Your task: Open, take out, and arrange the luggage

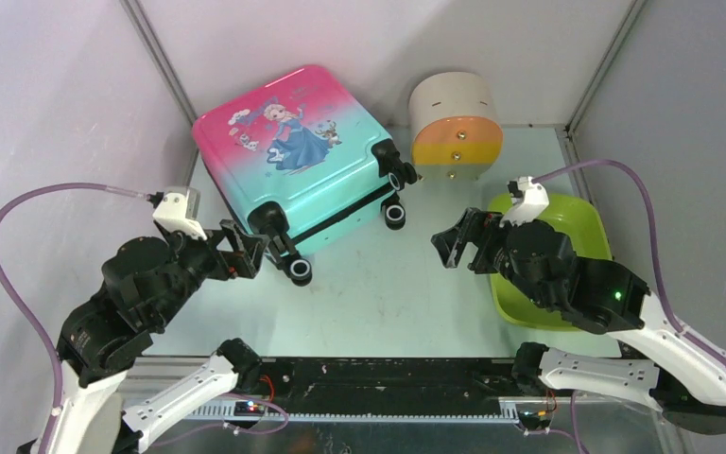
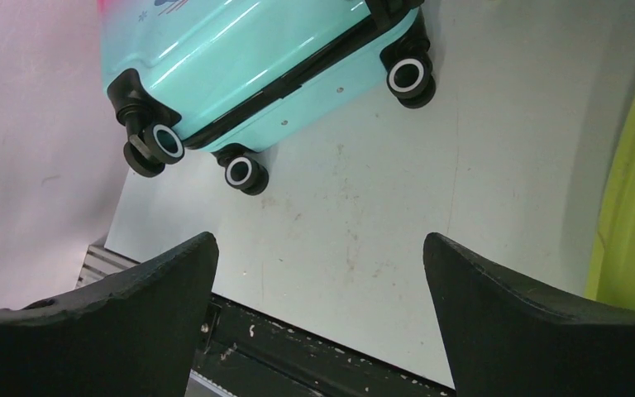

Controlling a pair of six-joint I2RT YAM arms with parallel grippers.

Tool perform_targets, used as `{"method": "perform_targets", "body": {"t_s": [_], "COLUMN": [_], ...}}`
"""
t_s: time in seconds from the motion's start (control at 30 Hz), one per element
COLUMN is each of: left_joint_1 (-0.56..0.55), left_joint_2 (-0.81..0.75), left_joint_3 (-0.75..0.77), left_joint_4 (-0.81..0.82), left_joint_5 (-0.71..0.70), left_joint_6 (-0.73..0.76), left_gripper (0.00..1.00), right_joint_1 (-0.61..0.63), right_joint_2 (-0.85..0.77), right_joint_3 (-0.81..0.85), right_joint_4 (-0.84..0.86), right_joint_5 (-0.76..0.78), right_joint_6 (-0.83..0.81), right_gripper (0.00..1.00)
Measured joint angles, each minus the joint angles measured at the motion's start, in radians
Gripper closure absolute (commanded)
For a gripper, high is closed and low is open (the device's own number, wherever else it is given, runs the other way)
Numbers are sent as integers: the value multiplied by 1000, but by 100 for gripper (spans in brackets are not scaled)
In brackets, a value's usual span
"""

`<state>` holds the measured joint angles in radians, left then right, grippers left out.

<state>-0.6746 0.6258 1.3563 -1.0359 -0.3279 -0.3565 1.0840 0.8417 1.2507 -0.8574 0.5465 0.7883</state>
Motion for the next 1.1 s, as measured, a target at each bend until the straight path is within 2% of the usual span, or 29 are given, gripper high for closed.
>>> {"method": "perform_targets", "body": {"t_s": [0.37, 0.5, 0.63, 0.73, 0.87, 0.97, 1.1], "left_joint_1": [1, 2, 40, 163, 397, 504, 715], "left_joint_2": [-13, -11, 16, 28, 35, 50, 69], "left_joint_3": [-7, -16, -22, -51, -87, -103, -192], "left_joint_4": [-39, -71, -112, -115, -123, -102, -44], "left_joint_5": [-101, -142, -163, -156, -110, -87, -32], "left_joint_6": [-21, -57, -100, -125, -152, -172, -212], "left_gripper": [0, 0, 0, 0, 0, 0, 1], "right_joint_1": [-2, 12, 51, 84, 125, 145, 164], "right_joint_2": [43, 105, 221, 350, 505, 617, 792], "right_joint_3": [0, 0, 0, 0, 5, 56, 216], "right_joint_4": [33, 111, 266, 415, 589, 644, 671], "right_joint_5": [0, -3, -5, -3, 3, 7, 10], "right_joint_6": [1, -52, -127, -173, -222, -255, -321], "right_gripper": [5, 9, 13, 15, 15, 14, 13]}}
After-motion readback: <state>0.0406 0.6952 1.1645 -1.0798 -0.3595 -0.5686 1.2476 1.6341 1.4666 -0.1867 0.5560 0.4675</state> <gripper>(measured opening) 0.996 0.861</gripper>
